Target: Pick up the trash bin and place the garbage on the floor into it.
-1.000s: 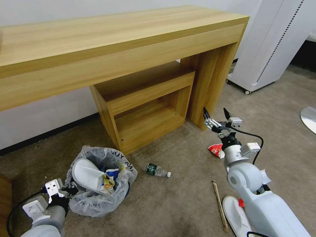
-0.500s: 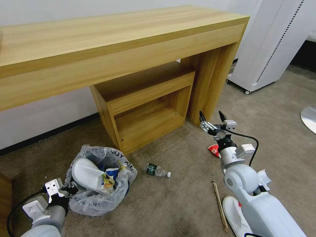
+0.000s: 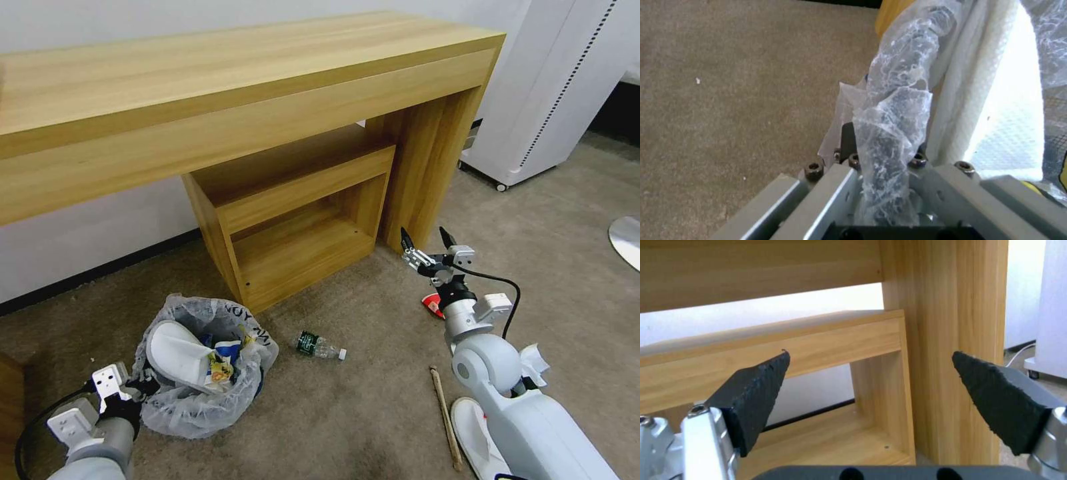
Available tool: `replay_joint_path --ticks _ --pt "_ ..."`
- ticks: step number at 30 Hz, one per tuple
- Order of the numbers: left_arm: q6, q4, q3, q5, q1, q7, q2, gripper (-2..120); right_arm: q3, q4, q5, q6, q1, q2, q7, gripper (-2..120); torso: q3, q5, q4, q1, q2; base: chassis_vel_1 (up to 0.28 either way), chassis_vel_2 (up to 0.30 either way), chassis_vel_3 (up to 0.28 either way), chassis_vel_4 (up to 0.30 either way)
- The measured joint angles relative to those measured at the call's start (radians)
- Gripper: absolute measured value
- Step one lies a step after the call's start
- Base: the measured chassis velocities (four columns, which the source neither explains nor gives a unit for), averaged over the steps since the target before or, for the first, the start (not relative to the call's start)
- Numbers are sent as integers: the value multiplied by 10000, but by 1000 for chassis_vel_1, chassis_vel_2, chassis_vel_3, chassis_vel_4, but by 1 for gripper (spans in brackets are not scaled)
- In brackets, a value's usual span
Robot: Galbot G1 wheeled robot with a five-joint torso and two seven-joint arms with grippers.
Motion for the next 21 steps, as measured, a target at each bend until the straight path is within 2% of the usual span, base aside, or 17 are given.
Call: replay_joint_path --ticks 17,20,21 --pt "-62 12 35 138 19 41 -124 1 -394 -111 -81 224 -2 -183 14 100 1 -1 0 0 0 -52 49 48 -52" --pt "-62 12 41 156 7 43 -125 1 -988 -8 -2 -581 -129 -500 237 100 1 -1 0 0 0 0 0 0 0" --pt "-62 12 41 156 7 43 -125 1 -988 -8 -2 -581 -129 -500 237 100 1 -1 0 0 0 0 0 0 0"
